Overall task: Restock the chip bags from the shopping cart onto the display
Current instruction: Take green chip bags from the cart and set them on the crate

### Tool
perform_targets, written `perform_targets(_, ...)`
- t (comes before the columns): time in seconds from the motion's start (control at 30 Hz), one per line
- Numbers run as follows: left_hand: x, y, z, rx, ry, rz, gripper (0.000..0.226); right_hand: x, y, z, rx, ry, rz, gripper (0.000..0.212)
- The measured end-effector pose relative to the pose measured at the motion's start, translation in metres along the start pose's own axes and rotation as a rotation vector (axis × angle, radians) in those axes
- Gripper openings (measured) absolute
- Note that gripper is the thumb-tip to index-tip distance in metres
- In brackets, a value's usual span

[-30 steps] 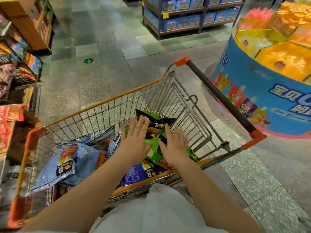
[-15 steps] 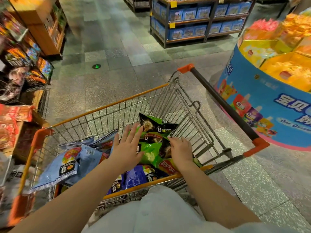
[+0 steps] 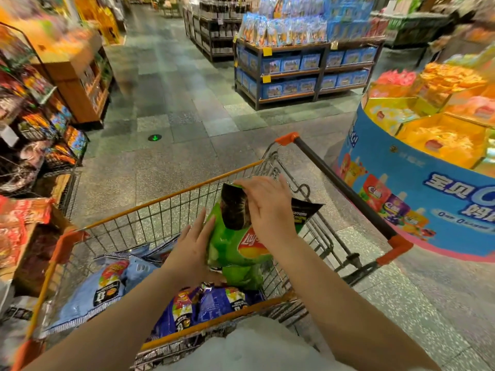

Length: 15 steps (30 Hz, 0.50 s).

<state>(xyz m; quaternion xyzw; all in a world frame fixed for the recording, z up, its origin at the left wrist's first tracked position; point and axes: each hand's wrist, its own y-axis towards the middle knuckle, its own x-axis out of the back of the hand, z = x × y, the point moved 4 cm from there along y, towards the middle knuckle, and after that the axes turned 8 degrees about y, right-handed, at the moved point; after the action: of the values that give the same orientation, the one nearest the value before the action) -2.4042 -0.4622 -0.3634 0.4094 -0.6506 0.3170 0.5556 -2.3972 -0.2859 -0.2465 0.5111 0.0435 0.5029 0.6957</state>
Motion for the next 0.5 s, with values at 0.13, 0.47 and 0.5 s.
perform_targets(0.13,0.026,0.006,0.008,-0.139,-0.033,-0.265,0.133,0.0,0.029,0.012,0.085,0.079,-0.052,0.03)
perform_targets(0.47,0.05,0.007,0.018,-0.075,-0.183,-0.325,0.111,-0.02,0.07,0.024,0.205,0.032,-0.045,0.028)
perform_targets(0.5,0.052,0.003,0.017,-0.06,-0.22,-0.332,0.111,-0.023,0.074,0.025,0.206,0.026,-0.026,0.028)
